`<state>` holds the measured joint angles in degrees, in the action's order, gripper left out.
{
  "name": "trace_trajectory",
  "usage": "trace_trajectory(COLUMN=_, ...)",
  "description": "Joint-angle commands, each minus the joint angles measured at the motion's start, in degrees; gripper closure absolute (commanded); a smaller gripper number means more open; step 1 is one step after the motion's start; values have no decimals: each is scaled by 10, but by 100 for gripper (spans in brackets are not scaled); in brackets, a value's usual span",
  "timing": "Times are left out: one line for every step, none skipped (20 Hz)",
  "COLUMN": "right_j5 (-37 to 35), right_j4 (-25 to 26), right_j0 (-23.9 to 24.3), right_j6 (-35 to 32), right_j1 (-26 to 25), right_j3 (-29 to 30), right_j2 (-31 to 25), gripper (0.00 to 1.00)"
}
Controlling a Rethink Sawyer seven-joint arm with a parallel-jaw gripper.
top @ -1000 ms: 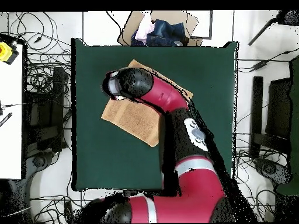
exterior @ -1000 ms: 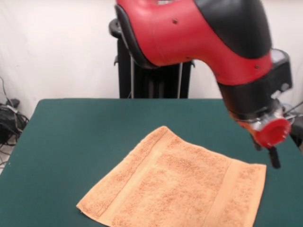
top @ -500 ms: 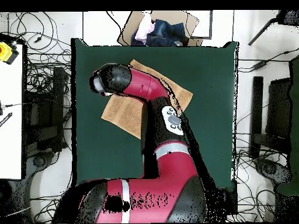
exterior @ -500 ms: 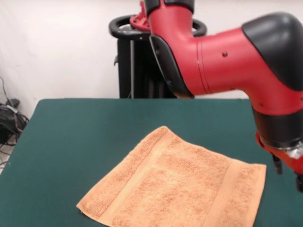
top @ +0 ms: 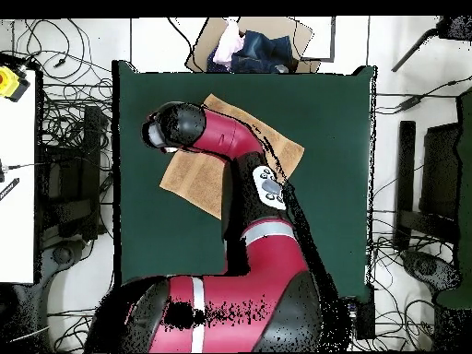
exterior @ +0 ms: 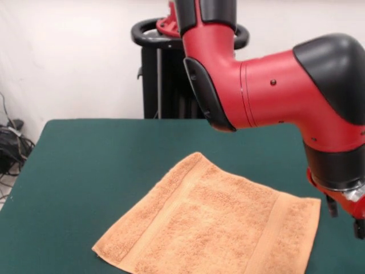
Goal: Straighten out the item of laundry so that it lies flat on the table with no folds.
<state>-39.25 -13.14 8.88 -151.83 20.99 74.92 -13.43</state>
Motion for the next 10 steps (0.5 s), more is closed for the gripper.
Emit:
trace_trajectory(right_j5=17, right_j4=19, right_j0=17, right_j6=-11, right_j1=20, right_j3=47, right_j2=6, gripper=0)
trace_trajectory(right_j5=19, right_j4=19, right_j0=18, right_j6=-9, right_j1=23, right_j3=51, right_j2=6, gripper=0)
trace_trajectory(right_j5=19, right_j4=19, right_j0=20, right_j6=-8, right_j1=25, right_j3=53, right_j2=5, gripper=0)
trace_trajectory(right_j5=21, right_j4=20, right_j0=21, right_j6=-8, right_j1=28, right_j3=58, right_j2=6, gripper=0)
trace_trajectory(right_j5=21, right_j4=20, right_j0=22, right_j6=-9, right_j1=31, right_j3=60, right_j2=7, gripper=0)
trace_trajectory(right_j5=22, right_j4=20, right_j0=22, right_j6=-12, right_j1=35, right_j3=64, right_j2=9, gripper=0)
trace_trajectory(right_j5=24, right_j4=21, right_j0=22, right_j6=-14, right_j1=39, right_j3=68, right_j2=11, gripper=0)
trace_trajectory(right_j5=27, right_j4=20, right_j0=22, right_j6=-17, right_j1=43, right_j3=72, right_j2=12, gripper=0)
trace_trajectory(right_j5=28, right_j4=21, right_j0=21, right_j6=-21, right_j1=47, right_j3=74, right_j2=15, gripper=0)
trace_trajectory(right_j5=30, right_j4=21, right_j0=22, right_j6=-21, right_j1=48, right_j3=76, right_j2=14, gripper=0)
